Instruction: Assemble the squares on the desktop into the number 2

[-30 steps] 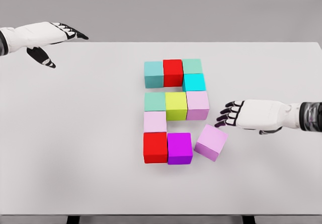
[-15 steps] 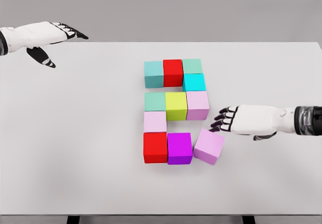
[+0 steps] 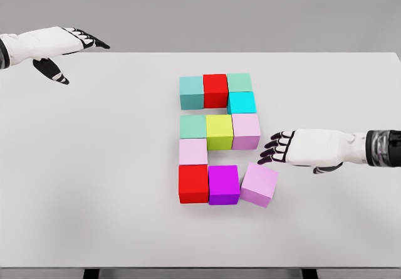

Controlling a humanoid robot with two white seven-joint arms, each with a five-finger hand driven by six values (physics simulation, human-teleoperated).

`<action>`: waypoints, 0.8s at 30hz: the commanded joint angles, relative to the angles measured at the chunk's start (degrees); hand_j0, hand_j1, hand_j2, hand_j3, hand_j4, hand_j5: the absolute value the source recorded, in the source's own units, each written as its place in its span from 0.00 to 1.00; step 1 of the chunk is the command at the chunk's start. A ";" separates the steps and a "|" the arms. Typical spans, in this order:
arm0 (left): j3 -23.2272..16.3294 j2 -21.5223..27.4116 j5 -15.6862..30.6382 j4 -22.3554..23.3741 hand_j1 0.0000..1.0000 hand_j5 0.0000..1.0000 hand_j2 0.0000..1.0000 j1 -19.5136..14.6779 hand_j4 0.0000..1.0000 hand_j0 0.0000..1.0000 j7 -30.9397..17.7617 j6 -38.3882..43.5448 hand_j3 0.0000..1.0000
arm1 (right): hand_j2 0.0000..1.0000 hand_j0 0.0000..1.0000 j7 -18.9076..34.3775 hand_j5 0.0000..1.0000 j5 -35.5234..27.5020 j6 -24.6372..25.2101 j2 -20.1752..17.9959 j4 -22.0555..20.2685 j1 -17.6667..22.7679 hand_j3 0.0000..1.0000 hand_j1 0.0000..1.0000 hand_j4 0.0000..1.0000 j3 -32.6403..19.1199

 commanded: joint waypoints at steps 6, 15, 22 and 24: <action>0.62 0.14 0.29 0.00 1.00 1.00 1.00 0.00 1.00 1.00 0.03 0.16 1.00 | 1.00 1.00 -0.02 1.00 -0.39 0.13 -0.04 2.58 -0.62 1.00 1.00 1.00 -4.07; 0.97 0.14 0.29 0.08 1.00 1.00 1.00 0.35 1.00 1.00 0.03 0.16 1.00 | 1.00 1.00 -0.02 1.00 -2.50 0.13 -5.40 0.21 0.79 1.00 1.00 1.00 -6.10; 1.41 0.14 0.29 0.08 1.00 1.00 1.00 0.44 1.00 1.00 0.03 0.16 1.00 | 1.00 1.00 -0.02 1.00 -2.50 0.13 -6.98 -0.23 3.07 1.00 1.00 1.00 -4.08; 1.41 0.14 0.29 0.08 1.00 1.00 1.00 0.44 1.00 1.00 0.03 0.16 1.00 | 1.00 1.00 -0.02 1.00 -2.50 0.13 -7.68 -0.23 3.78 1.00 1.00 1.00 -4.08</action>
